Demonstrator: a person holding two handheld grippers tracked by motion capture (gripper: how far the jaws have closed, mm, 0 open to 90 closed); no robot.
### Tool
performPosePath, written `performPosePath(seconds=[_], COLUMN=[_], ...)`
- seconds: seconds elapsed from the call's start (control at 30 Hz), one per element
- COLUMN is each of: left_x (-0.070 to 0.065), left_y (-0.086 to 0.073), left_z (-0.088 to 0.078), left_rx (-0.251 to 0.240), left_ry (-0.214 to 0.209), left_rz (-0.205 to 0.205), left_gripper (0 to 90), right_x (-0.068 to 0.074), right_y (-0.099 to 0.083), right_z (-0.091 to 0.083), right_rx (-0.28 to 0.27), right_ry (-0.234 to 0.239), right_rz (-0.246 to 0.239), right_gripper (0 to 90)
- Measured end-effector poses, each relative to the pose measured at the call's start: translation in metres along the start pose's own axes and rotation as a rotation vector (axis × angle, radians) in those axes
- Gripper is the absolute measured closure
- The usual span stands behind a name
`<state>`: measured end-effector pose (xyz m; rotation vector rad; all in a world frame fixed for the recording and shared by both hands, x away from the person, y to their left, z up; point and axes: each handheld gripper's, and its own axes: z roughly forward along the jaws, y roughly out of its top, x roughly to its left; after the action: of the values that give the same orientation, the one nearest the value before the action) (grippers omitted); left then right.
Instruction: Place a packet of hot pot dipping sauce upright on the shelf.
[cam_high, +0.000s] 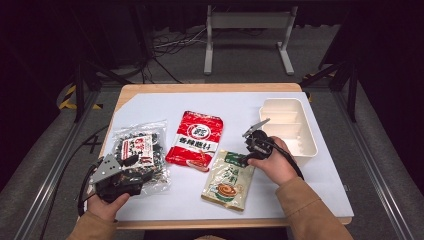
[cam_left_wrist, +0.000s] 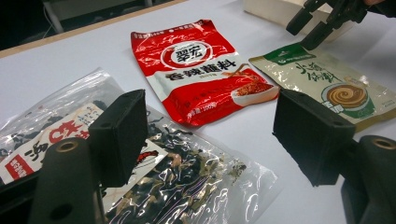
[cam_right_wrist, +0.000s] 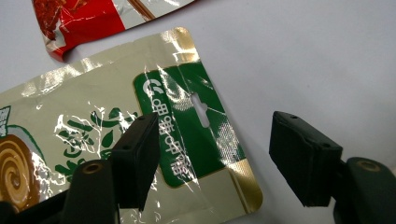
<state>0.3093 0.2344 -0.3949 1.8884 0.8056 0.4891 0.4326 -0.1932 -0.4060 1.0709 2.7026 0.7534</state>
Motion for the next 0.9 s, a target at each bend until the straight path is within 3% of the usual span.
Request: performPosePath(seconds=[0.9], left_x=[-0.001], left_y=[0.0], left_z=[0.0], left_rx=[0.006], left_ry=[-0.003], left_rz=[-0.006], left_gripper=[26.8], right_x=[0.002], right_y=[0.005], right_z=[0.016], right_rx=[0.09], right_ry=[0.069], right_rz=[0.013], right_gripper=[31.7])
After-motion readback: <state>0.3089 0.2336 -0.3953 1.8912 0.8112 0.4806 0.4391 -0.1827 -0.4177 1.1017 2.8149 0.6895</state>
